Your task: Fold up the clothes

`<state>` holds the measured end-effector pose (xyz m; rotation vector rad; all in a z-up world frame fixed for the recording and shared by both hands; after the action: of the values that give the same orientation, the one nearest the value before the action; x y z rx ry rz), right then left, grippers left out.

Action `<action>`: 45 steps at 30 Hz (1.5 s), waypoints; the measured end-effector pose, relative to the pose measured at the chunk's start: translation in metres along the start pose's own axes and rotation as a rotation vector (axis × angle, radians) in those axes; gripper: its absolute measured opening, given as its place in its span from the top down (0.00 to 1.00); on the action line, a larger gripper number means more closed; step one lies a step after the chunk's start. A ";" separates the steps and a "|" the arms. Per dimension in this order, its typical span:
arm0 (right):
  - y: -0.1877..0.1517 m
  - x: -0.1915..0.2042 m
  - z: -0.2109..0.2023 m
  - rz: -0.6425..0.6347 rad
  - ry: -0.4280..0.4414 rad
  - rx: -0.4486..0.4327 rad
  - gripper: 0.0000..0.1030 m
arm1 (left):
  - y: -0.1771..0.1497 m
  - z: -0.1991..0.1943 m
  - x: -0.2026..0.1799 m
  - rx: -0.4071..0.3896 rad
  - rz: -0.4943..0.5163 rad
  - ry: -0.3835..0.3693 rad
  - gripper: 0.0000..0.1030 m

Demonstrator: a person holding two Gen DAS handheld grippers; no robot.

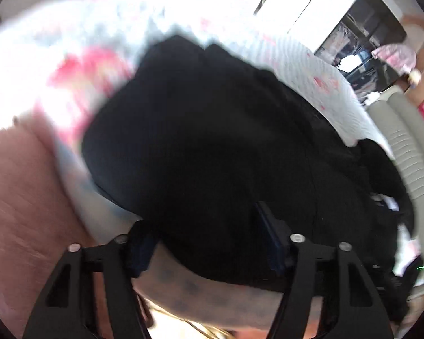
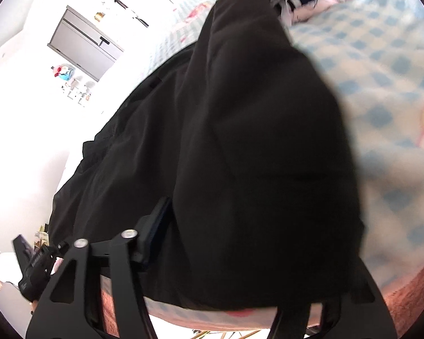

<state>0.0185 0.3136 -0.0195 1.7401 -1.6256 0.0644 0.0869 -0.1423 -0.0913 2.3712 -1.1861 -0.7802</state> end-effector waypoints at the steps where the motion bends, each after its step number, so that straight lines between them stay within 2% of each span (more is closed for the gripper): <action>1: 0.001 0.000 -0.003 -0.009 -0.016 -0.003 0.52 | 0.009 -0.004 0.008 -0.011 -0.003 0.034 0.44; 4: 0.005 -0.001 -0.013 -0.038 -0.062 -0.013 0.52 | 0.029 -0.018 0.042 -0.009 -0.067 0.152 0.45; 6: 0.006 -0.002 -0.020 -0.045 -0.081 -0.016 0.52 | 0.037 -0.031 0.054 -0.012 -0.068 0.153 0.45; 10: -0.001 -0.005 -0.022 0.008 0.002 0.038 0.45 | 0.024 -0.025 0.060 0.156 -0.130 -0.045 0.42; 12: -0.012 -0.005 -0.014 0.010 0.040 0.088 0.42 | 0.006 -0.012 0.056 0.237 -0.104 -0.074 0.42; 15: -0.015 0.004 -0.016 -0.037 0.015 0.085 0.38 | -0.015 0.007 0.048 0.295 -0.117 -0.132 0.41; 18: -0.013 -0.007 -0.030 -0.060 -0.004 0.063 0.38 | -0.018 0.031 0.030 0.295 -0.186 -0.211 0.40; 20: -0.002 -0.017 -0.031 -0.034 -0.011 0.056 0.38 | -0.004 0.033 0.018 0.249 -0.211 -0.268 0.40; 23: -0.007 -0.039 -0.048 -0.019 -0.016 0.086 0.37 | 0.013 0.032 0.000 0.165 -0.202 -0.378 0.40; 25: -0.008 -0.036 -0.048 -0.045 -0.026 0.109 0.35 | 0.010 0.045 0.000 0.177 -0.189 -0.360 0.37; 27: -0.006 -0.035 -0.048 -0.054 -0.023 0.109 0.31 | 0.003 0.068 -0.006 0.244 -0.201 -0.351 0.30; 28: -0.005 -0.037 -0.048 -0.047 -0.017 0.105 0.25 | -0.002 0.068 0.001 0.270 -0.204 -0.348 0.28; 29: -0.004 -0.040 -0.046 -0.034 -0.010 0.101 0.22 | -0.002 0.066 0.005 0.269 -0.198 -0.340 0.29; 30: -0.003 -0.041 -0.051 -0.039 -0.021 0.097 0.22 | 0.001 0.062 0.005 0.251 -0.181 -0.337 0.43; 31: -0.002 -0.040 -0.057 -0.052 -0.039 0.095 0.29 | 0.005 0.058 0.001 0.224 -0.150 -0.324 0.57; 32: -0.001 -0.039 -0.064 -0.065 -0.057 0.093 0.46 | 0.009 0.052 -0.004 0.202 -0.118 -0.318 0.62; 33: 0.000 -0.039 -0.071 -0.078 -0.075 0.090 0.55 | 0.012 0.041 -0.007 0.185 -0.096 -0.323 0.68; 34: 0.001 -0.038 -0.078 -0.091 -0.093 0.088 0.69 | 0.015 0.029 -0.006 0.167 -0.082 -0.327 0.70; 35: 0.002 -0.034 -0.089 -0.104 -0.095 0.080 0.74 | 0.016 0.016 -0.004 0.148 -0.067 -0.331 0.71; 38: -0.002 -0.024 -0.120 -0.122 -0.067 0.067 0.80 | 0.019 -0.013 0.002 0.121 -0.026 -0.336 0.73; 43: -0.015 -0.024 -0.156 -0.109 0.000 0.076 0.81 | 0.041 -0.025 0.011 0.164 -0.024 -0.362 0.74; 45: -0.022 -0.029 -0.169 -0.097 0.020 0.085 0.81 | 0.021 -0.042 0.027 0.203 -0.005 -0.372 0.72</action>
<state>0.1060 0.4264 0.0783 1.8749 -1.5411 0.1060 0.1135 -0.1730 -0.0552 2.4581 -1.4660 -1.1927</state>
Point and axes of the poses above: each gripper's, at about its wrist camera, not at the fingertips, and z roughly the way its jaws point, x to its left, y to its top, the point moved 7 cm from there along z, roughly the way its jaws point, and after that the axes turned 4 degrees about -z, right-handed, at the moved point
